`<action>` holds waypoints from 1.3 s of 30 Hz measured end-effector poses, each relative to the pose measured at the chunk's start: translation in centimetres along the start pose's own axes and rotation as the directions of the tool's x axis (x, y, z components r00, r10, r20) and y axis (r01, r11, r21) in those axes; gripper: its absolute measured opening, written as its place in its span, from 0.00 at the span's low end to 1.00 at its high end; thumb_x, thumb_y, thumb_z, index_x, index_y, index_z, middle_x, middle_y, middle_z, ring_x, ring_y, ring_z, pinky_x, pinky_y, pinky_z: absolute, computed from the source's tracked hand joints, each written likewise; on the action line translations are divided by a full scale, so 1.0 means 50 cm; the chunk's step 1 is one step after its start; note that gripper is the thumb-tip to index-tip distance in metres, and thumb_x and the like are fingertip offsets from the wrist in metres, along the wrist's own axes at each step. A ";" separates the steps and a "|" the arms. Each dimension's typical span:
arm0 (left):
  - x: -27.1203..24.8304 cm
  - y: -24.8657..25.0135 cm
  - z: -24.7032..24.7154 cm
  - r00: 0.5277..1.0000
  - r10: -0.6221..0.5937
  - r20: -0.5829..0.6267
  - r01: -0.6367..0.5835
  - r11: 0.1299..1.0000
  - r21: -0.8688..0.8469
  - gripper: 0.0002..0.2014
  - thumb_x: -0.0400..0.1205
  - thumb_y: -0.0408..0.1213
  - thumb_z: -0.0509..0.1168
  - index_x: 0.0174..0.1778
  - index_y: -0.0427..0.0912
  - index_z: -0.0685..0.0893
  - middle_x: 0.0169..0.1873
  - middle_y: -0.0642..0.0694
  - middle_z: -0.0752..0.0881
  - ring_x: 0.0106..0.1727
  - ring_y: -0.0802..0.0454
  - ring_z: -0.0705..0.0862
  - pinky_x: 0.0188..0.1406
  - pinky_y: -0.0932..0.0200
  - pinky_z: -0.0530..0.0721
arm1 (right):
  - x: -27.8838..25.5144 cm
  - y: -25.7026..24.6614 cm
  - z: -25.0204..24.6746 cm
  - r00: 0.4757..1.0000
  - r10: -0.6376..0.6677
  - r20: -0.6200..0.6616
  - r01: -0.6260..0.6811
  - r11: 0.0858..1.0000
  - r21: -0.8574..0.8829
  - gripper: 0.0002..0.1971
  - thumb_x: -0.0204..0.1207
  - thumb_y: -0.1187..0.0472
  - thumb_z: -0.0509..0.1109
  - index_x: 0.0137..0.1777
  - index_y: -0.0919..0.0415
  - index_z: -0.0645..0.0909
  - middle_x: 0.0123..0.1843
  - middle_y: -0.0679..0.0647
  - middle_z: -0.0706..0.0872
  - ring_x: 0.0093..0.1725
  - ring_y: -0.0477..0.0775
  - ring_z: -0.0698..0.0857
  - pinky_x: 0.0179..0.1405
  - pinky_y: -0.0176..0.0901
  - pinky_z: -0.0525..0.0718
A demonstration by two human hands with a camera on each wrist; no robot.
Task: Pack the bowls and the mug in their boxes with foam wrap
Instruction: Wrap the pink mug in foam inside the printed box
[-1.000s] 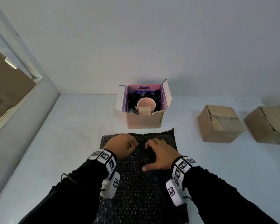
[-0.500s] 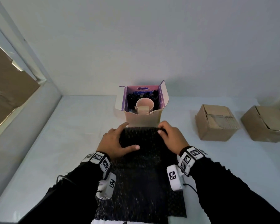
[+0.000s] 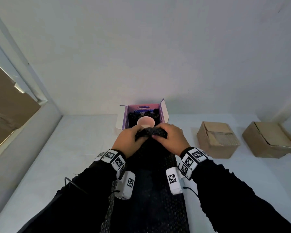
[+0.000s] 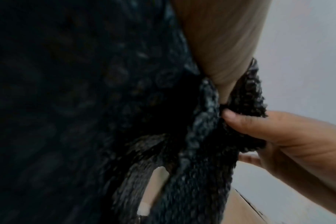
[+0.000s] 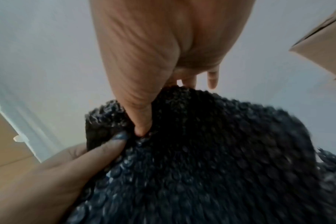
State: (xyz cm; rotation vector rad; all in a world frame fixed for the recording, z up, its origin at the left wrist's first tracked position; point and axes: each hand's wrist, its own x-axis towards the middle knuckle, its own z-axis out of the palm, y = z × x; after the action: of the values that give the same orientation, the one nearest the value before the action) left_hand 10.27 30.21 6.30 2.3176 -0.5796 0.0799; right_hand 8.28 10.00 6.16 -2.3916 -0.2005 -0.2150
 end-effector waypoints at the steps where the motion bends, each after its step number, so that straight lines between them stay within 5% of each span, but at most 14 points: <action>1: 0.000 0.001 -0.006 0.999 -0.022 0.043 0.023 1.000 -0.013 0.14 0.76 0.48 0.73 0.56 0.50 0.84 0.44 0.50 0.89 0.46 0.52 0.86 0.48 0.56 0.83 | 0.007 0.002 -0.006 1.000 0.005 0.013 -0.005 0.999 0.042 0.13 0.73 0.51 0.73 0.57 0.46 0.83 0.53 0.46 0.89 0.55 0.54 0.86 0.58 0.55 0.81; 5: -0.011 -0.025 -0.009 0.960 -0.097 0.263 0.091 0.995 0.033 0.18 0.73 0.45 0.76 0.55 0.42 0.83 0.47 0.49 0.85 0.49 0.52 0.83 0.50 0.58 0.78 | 0.023 -0.003 -0.040 0.997 0.071 -0.032 -0.066 0.988 0.141 0.09 0.81 0.64 0.67 0.60 0.57 0.78 0.50 0.56 0.88 0.50 0.57 0.85 0.49 0.46 0.80; 9: -0.013 -0.047 -0.004 0.963 -0.179 0.201 0.196 0.978 -0.068 0.09 0.82 0.33 0.66 0.57 0.41 0.77 0.48 0.46 0.83 0.50 0.49 0.81 0.46 0.64 0.74 | 0.036 -0.009 -0.064 0.993 0.112 0.033 -0.117 0.960 0.253 0.12 0.81 0.69 0.60 0.60 0.55 0.73 0.49 0.59 0.85 0.48 0.62 0.83 0.48 0.49 0.79; 12: -0.002 -0.046 -0.005 0.963 -0.258 0.073 0.267 0.945 -0.186 0.05 0.84 0.32 0.62 0.52 0.42 0.72 0.40 0.51 0.81 0.46 0.48 0.79 0.36 0.65 0.70 | 0.042 -0.007 -0.066 0.980 0.154 0.127 -0.185 0.939 0.289 0.09 0.72 0.53 0.63 0.52 0.42 0.75 0.48 0.53 0.84 0.53 0.61 0.82 0.58 0.53 0.78; 15: 0.002 -0.056 -0.024 0.985 -0.163 0.059 0.171 0.971 -0.167 0.23 0.72 0.50 0.72 0.58 0.48 0.72 0.44 0.54 0.85 0.46 0.54 0.84 0.44 0.64 0.79 | 0.043 0.007 -0.062 0.963 0.140 0.230 -0.206 0.934 0.291 0.22 0.60 0.35 0.74 0.54 0.34 0.77 0.53 0.44 0.87 0.58 0.53 0.84 0.66 0.58 0.79; 18: 0.008 -0.069 -0.046 0.983 -0.082 0.163 0.050 0.980 0.191 0.32 0.68 0.54 0.74 0.68 0.55 0.73 0.51 0.50 0.88 0.52 0.49 0.86 0.51 0.53 0.83 | 0.044 0.010 -0.067 0.948 0.108 0.299 -0.113 0.994 -0.001 0.41 0.52 0.36 0.85 0.66 0.41 0.75 0.60 0.44 0.87 0.62 0.51 0.83 0.68 0.55 0.75; 21: 0.015 -0.057 -0.059 0.988 -0.047 0.147 -0.023 0.897 0.441 0.17 0.75 0.44 0.66 0.61 0.54 0.83 0.49 0.45 0.88 0.52 0.40 0.85 0.47 0.50 0.83 | 0.047 -0.002 -0.056 0.941 0.092 0.324 0.039 0.926 -0.375 0.28 0.61 0.48 0.82 0.62 0.48 0.79 0.54 0.49 0.87 0.60 0.57 0.82 0.63 0.54 0.74; 23: 0.015 -0.046 -0.064 0.993 0.039 0.115 -0.083 0.909 0.408 0.17 0.71 0.39 0.61 0.55 0.46 0.84 0.50 0.43 0.84 0.52 0.39 0.82 0.45 0.48 0.82 | 0.048 -0.010 -0.053 0.951 0.076 0.300 0.077 0.880 -0.468 0.16 0.71 0.54 0.73 0.58 0.51 0.79 0.52 0.53 0.84 0.59 0.61 0.80 0.57 0.53 0.73; 26: 0.014 -0.038 -0.076 0.992 0.092 0.085 -0.115 0.940 0.322 0.21 0.67 0.34 0.57 0.57 0.38 0.78 0.46 0.38 0.83 0.49 0.36 0.80 0.48 0.47 0.79 | 0.049 -0.016 -0.057 0.953 0.097 0.286 0.057 0.872 -0.486 0.24 0.77 0.57 0.66 0.73 0.55 0.71 0.58 0.58 0.80 0.62 0.64 0.78 0.61 0.55 0.73; 28: 0.014 -0.034 -0.086 0.996 0.058 0.073 -0.075 0.961 0.266 0.21 0.70 0.31 0.57 0.61 0.38 0.73 0.41 0.36 0.84 0.45 0.35 0.81 0.47 0.48 0.76 | 0.053 -0.025 -0.064 0.948 0.114 0.297 0.046 0.875 -0.482 0.28 0.80 0.59 0.62 0.80 0.56 0.60 0.51 0.58 0.83 0.61 0.63 0.80 0.71 0.58 0.67; 30: 0.014 -0.033 -0.091 0.999 0.023 0.036 -0.031 0.969 0.245 0.22 0.72 0.26 0.58 0.63 0.41 0.70 0.40 0.38 0.83 0.41 0.36 0.81 0.39 0.50 0.73 | 0.057 -0.037 -0.070 0.954 0.086 0.287 0.068 0.871 -0.486 0.29 0.82 0.60 0.60 0.81 0.57 0.56 0.48 0.57 0.82 0.62 0.62 0.79 0.76 0.60 0.60; 32: 0.018 -0.035 -0.097 0.999 0.035 -0.010 -0.032 0.967 0.252 0.23 0.72 0.24 0.59 0.63 0.42 0.69 0.39 0.38 0.82 0.40 0.36 0.80 0.35 0.52 0.69 | 0.066 -0.047 -0.075 0.972 0.041 0.232 0.081 0.868 -0.490 0.26 0.83 0.58 0.61 0.79 0.55 0.59 0.55 0.58 0.82 0.65 0.61 0.76 0.74 0.58 0.61; 36: 0.030 -0.038 -0.113 0.996 0.079 -0.035 -0.068 0.969 0.238 0.22 0.73 0.36 0.57 0.65 0.42 0.72 0.47 0.37 0.84 0.46 0.37 0.82 0.41 0.52 0.75 | 0.090 -0.053 -0.079 0.982 -0.009 0.191 0.088 0.908 -0.409 0.29 0.71 0.38 0.62 0.71 0.47 0.66 0.57 0.50 0.77 0.64 0.54 0.70 0.67 0.56 0.59; 39: 0.038 -0.037 -0.130 0.990 0.131 -0.061 -0.107 0.949 0.296 0.20 0.78 0.48 0.68 0.63 0.43 0.77 0.49 0.45 0.84 0.48 0.47 0.82 0.46 0.53 0.78 | 0.108 -0.068 -0.096 0.978 0.022 0.209 0.041 0.956 -0.290 0.37 0.65 0.36 0.48 0.78 0.39 0.61 0.56 0.47 0.68 0.62 0.49 0.61 0.67 0.51 0.53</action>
State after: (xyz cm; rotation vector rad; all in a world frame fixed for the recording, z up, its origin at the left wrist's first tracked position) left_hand 13.50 35.04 10.28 2.5477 -0.7063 0.3349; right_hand 12.37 9.71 13.01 -2.7098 -0.2964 0.0075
